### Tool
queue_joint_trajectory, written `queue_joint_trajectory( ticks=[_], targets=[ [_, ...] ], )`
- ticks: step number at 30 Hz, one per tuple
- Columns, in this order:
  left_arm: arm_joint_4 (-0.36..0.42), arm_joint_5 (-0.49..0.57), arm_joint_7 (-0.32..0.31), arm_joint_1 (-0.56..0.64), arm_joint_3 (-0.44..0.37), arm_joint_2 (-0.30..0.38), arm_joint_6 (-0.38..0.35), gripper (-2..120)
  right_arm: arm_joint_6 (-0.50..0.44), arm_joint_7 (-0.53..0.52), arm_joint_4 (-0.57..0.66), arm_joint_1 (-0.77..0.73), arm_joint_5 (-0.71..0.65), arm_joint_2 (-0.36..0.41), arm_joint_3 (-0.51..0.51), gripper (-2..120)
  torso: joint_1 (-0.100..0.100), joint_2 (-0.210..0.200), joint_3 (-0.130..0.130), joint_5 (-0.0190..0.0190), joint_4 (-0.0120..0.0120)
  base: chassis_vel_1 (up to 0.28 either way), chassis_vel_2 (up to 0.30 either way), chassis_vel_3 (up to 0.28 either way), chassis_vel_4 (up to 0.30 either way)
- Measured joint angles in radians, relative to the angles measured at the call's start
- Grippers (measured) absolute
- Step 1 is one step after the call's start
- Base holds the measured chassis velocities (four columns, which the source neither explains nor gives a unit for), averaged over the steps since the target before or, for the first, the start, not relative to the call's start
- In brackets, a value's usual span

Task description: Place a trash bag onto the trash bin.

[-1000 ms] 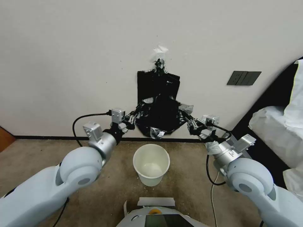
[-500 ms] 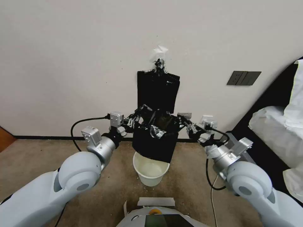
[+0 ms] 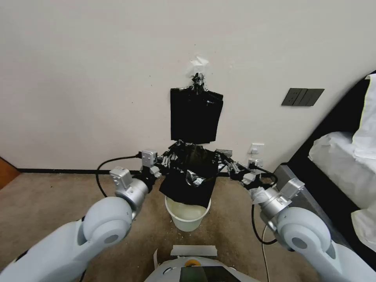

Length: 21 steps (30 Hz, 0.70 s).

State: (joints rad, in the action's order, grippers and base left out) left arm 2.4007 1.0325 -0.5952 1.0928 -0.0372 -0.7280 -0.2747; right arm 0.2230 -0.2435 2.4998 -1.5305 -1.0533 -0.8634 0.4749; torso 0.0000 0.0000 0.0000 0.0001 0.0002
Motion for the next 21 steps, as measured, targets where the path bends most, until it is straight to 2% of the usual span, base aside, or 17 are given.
queue_joint_trajectory(
  ticks=[4, 7, 13, 16, 21],
  targets=[
    [-0.036, -0.020, 0.001, 0.039, -0.006, -0.031, 0.002, 0, -0.002, 0.008, -0.001, -0.015, 0.037, -0.037, -0.044, 0, 0.000, 0.000, 0.000, -0.0003, 0.0000, 0.000, 0.000, 0.000, 0.000],
    [-0.091, -0.054, -0.003, 0.079, -0.017, -0.075, 0.005, 0, -0.004, 0.009, -0.042, -0.023, 0.061, -0.083, -0.094, 0, 0.000, 0.000, 0.000, -0.0002, -0.0004, 0.000, 0.000, 0.000, 0.000],
    [-0.109, -0.097, 0.005, 0.160, -0.047, -0.102, 0.013, 0, -0.005, 0.000, -0.092, -0.028, 0.082, -0.126, -0.136, 0, 0.000, 0.000, 0.000, 0.0000, -0.0001, 0.000, 0.000, 0.000, 0.000],
    [-0.124, -0.153, 0.028, 0.251, -0.064, -0.141, 0.029, 0, -0.008, -0.005, -0.123, -0.042, 0.108, -0.147, -0.160, 0, 0.000, 0.000, 0.000, -0.0001, 0.0000, 0.000, 0.000, 0.000, 0.000],
    [-0.150, -0.223, 0.043, 0.306, -0.062, -0.192, 0.039, 0, -0.011, -0.008, -0.159, -0.057, 0.148, -0.162, -0.186, 0, 0.000, 0.000, 0.000, 0.0000, -0.0002, 0.000, 0.000, 0.000, 0.000]
  ],
)
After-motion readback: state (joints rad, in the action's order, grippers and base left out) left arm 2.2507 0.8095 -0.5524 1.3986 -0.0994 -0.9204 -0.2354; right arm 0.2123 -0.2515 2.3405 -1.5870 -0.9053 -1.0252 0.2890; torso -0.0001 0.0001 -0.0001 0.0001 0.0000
